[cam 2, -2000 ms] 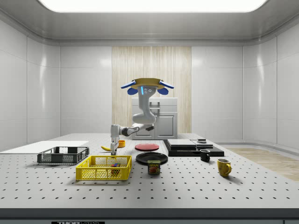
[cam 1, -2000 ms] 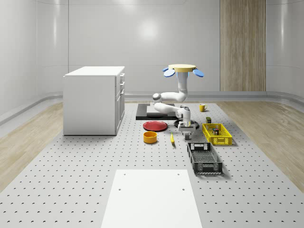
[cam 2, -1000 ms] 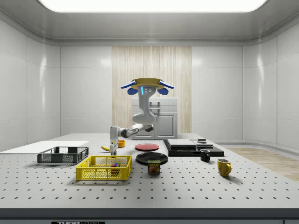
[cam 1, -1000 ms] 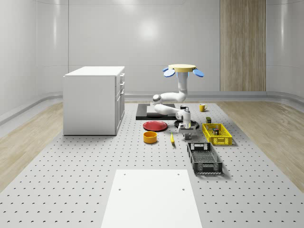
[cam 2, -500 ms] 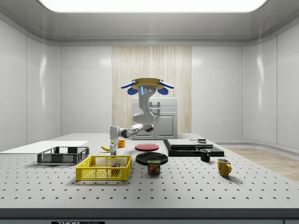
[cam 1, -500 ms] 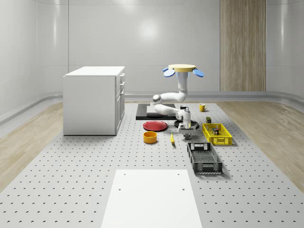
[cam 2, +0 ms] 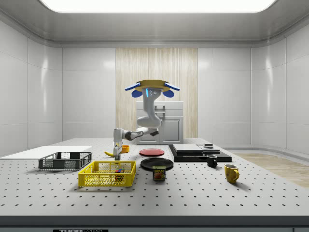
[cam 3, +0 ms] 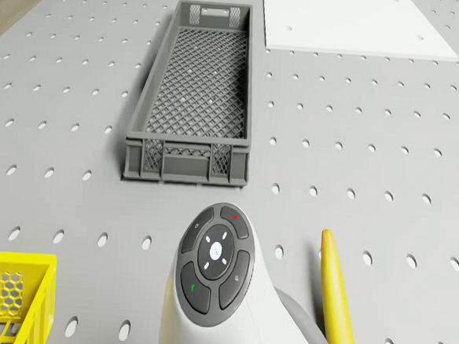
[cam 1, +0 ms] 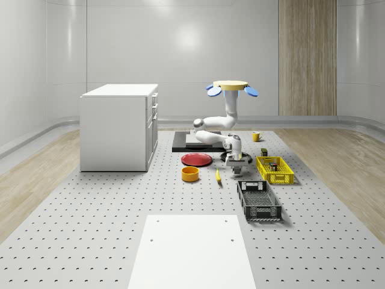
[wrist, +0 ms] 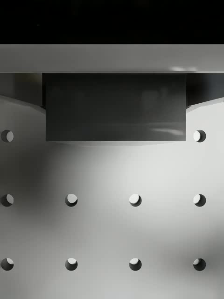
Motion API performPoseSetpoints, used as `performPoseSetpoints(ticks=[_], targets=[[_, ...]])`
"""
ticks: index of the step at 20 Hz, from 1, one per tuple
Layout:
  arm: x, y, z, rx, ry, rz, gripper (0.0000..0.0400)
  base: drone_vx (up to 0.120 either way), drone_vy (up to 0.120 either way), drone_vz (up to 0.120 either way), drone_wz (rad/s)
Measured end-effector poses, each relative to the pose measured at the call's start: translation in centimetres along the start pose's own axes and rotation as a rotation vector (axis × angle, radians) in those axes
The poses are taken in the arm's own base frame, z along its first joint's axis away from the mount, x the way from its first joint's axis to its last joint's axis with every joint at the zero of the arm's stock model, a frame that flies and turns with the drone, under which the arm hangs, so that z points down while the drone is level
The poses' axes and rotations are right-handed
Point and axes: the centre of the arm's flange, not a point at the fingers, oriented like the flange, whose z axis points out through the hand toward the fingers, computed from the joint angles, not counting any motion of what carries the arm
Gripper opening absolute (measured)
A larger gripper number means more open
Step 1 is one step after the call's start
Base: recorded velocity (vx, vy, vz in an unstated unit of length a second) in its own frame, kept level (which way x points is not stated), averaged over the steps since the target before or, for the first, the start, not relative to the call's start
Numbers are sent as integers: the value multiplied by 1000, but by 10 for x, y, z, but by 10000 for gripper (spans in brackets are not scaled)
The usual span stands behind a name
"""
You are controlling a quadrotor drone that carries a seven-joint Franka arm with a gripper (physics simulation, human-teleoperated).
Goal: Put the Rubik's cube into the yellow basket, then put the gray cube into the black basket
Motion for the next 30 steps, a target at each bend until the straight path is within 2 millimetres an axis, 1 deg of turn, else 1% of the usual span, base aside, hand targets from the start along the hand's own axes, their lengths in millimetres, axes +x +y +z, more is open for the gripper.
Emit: performPoseSetpoints(ticks=[4,9,10,13,20,24,27,30], targets=[[0,0,-12,0,0,0,250,0,0,120,0],[0,0,-18,0,0,0,250,0,0,120,0],[0,0,-19,0,0,0,250,0,0,40,0],[0,0,-20,0,0,0,250,0,107,0,0],[0,0,-21,0,0,0,250,114,120,0,0],[0,0,-22,0,0,0,250,120,10,0,0],[0,0,-22,0,0,0,250,120,107,0,0],[0,0,-22,0,0,0,250,120,13,0,0]])
